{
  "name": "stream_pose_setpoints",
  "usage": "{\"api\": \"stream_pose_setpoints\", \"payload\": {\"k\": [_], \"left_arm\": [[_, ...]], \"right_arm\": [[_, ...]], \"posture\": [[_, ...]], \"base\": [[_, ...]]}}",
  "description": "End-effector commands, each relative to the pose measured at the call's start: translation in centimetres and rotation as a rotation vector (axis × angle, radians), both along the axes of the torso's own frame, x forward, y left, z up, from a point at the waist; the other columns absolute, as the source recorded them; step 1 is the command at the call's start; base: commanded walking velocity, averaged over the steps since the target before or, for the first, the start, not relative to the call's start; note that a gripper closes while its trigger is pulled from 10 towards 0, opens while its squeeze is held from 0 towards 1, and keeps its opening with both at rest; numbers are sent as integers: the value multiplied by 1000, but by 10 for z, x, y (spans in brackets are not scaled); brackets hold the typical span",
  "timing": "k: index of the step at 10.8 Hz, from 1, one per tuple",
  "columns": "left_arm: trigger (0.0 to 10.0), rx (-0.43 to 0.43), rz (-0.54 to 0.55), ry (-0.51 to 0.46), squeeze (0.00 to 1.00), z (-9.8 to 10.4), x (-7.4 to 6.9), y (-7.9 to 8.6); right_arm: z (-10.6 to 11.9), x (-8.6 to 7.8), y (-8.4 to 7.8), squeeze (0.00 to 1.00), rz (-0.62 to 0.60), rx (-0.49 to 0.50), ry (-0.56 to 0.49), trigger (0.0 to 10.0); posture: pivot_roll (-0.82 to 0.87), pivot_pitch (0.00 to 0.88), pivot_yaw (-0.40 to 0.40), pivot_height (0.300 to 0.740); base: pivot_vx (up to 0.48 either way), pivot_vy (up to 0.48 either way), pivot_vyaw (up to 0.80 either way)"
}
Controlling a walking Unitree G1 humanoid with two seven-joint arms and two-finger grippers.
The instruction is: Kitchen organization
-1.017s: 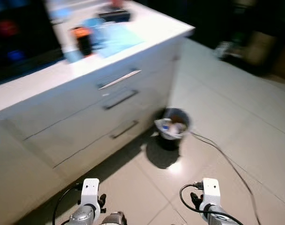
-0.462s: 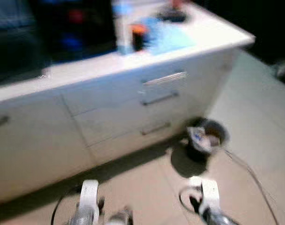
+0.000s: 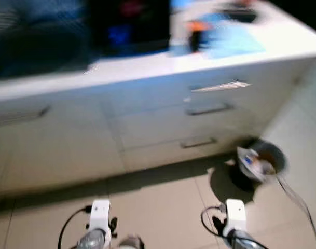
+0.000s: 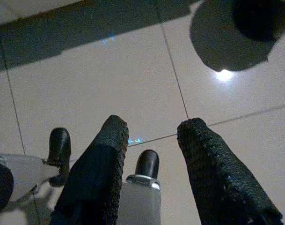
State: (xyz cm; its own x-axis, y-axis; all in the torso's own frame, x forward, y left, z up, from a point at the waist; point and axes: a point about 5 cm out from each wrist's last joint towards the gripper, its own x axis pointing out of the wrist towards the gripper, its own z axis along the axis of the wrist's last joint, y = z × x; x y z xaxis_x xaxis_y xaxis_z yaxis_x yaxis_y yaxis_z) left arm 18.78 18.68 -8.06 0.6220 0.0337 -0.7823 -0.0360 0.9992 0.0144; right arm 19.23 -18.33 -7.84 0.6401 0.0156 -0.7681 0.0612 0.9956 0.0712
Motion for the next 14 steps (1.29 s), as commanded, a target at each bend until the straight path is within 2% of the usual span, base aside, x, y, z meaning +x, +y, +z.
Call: {"api": "stream_pose_setpoints", "payload": {"k": [1, 3, 6, 14], "left_arm": [[10000, 8, 16, 11, 0, -1, -2, 1], [10000, 11, 22, 13, 0, -1, -2, 1], [10000, 18, 24, 22, 0, -1, -2, 2], [10000, 16, 23, 28, 0, -3, -5, 2]], "right_arm": [[-2, -2, 3, 0, -3, 10, 10, 10000], [-1, -1, 3, 0, -5, 12, 4, 10000], [-1, 0, 6, 0, -12, 47, 1, 10000], [0, 0, 5, 0, -16, 53, -12, 10000]], "posture": [[27, 125, 12, 740], [26, 128, 12, 740], [28, 128, 12, 740], [28, 119, 7, 740]], "base": [[0, 0, 800], [0, 0, 800], [0, 0, 0], [0, 440, 0]]}}
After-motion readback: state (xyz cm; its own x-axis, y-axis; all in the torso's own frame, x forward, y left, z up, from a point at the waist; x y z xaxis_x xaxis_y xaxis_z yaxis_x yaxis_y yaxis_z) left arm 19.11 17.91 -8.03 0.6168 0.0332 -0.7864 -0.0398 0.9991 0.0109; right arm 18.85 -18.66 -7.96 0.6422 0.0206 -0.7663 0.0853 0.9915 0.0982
